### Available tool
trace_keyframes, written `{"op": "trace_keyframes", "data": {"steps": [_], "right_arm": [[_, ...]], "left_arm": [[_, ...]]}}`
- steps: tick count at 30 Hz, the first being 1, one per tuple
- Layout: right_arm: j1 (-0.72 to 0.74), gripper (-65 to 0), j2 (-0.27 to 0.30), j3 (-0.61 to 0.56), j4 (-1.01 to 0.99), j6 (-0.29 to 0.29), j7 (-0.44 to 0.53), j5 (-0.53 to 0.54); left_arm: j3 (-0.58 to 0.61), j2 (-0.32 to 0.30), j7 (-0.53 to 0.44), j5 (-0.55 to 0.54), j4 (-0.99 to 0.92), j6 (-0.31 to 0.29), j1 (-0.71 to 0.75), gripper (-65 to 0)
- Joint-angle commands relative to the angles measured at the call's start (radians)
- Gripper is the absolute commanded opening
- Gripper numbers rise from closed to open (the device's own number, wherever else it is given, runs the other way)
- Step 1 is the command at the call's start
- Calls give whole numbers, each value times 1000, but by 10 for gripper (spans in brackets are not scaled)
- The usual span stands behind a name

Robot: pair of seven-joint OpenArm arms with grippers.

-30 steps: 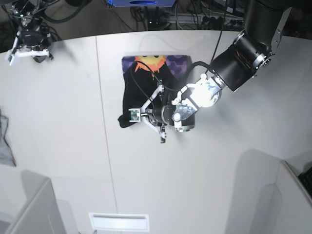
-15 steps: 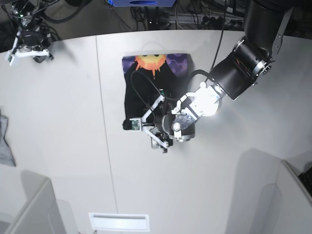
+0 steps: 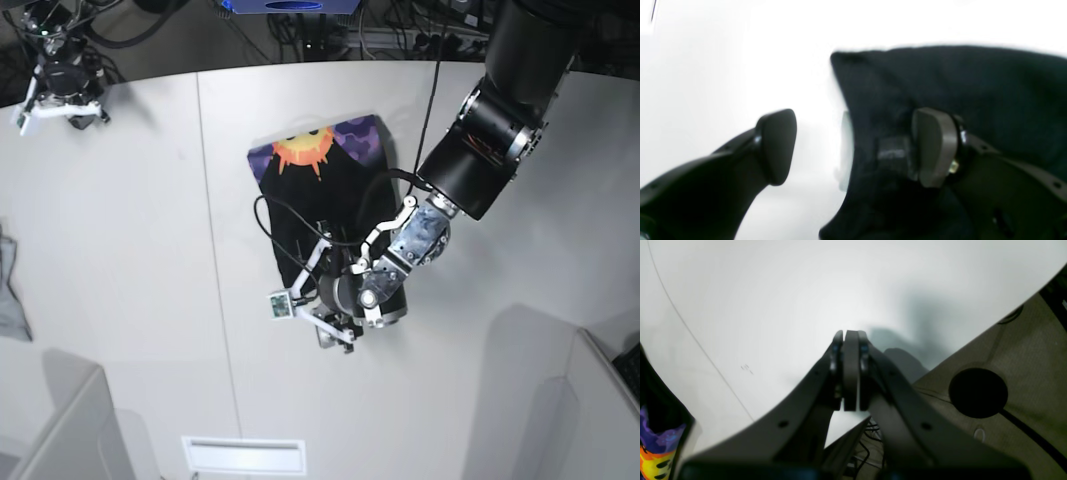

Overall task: Fold the T-shirt properly
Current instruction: 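Open the left gripper and smooth the bundle's edge flat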

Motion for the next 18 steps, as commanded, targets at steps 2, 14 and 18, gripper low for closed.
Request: {"op": "trace_keyframes", "data": {"steps": [2,14,18], "right_arm": [[-3,-650,12,2,16,8,17,5],[-10,-650,56,2,14,8,16,5],[-10,-650,56,2,14,8,16,8]], "left_arm": [[-12,20,-11,-5,23,-3,-30,-138],[-374,-66,246,-4,568,6,199,-650],[-437,-157,262,-2,591,105,297,-650]]}}
